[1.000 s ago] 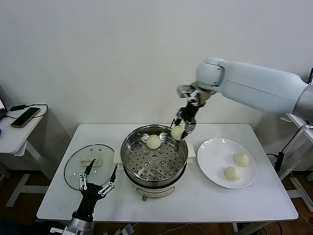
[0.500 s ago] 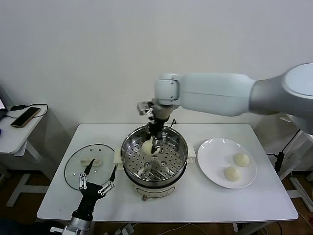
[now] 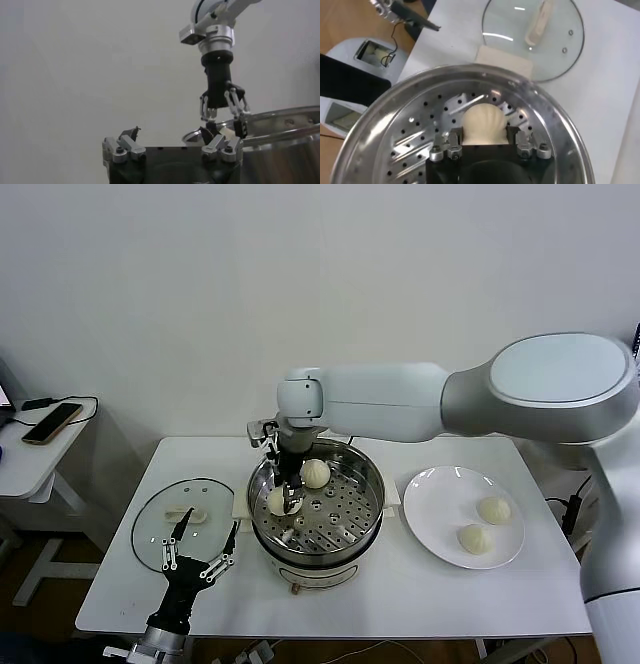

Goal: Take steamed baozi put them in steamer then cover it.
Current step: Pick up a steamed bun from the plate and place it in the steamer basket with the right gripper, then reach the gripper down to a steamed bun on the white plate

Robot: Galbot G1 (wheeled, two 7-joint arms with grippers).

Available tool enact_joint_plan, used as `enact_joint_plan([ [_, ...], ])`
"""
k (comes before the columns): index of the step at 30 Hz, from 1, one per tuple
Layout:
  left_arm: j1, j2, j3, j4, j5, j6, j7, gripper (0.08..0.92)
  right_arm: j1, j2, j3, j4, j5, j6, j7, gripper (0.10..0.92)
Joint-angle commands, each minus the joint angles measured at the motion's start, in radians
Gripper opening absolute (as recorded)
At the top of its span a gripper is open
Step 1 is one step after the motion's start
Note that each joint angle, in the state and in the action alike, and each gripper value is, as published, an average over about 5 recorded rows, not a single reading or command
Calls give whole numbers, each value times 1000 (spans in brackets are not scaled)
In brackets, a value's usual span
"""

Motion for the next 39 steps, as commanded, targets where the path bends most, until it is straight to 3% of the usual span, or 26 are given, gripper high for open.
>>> enact_joint_plan([
  [1, 1, 0, -2, -2, -2, -1, 0, 823, -33, 44, -9, -40, -11, -7, 23, 630],
  [8, 4, -3, -5, -4, -4, -1, -1, 823, -28, 14, 6, -11, -13, -15, 45, 789],
  [11, 7, -5, -7, -9, -4, 0, -1, 823, -3, -36, 30, 28, -26, -14, 40, 818],
  [21, 13, -7, -10, -23, 0, 6, -1, 823, 155, -443, 154, 244, -172, 33, -145, 823],
  [30, 13, -10, -7, -24, 9, 7, -1, 823, 173, -810, 157, 270, -346, 133, -315, 823],
  [39, 15, -19, -2, -26, 18, 8, -1, 823, -38, -954, 168, 232, -558, 207, -333, 823],
])
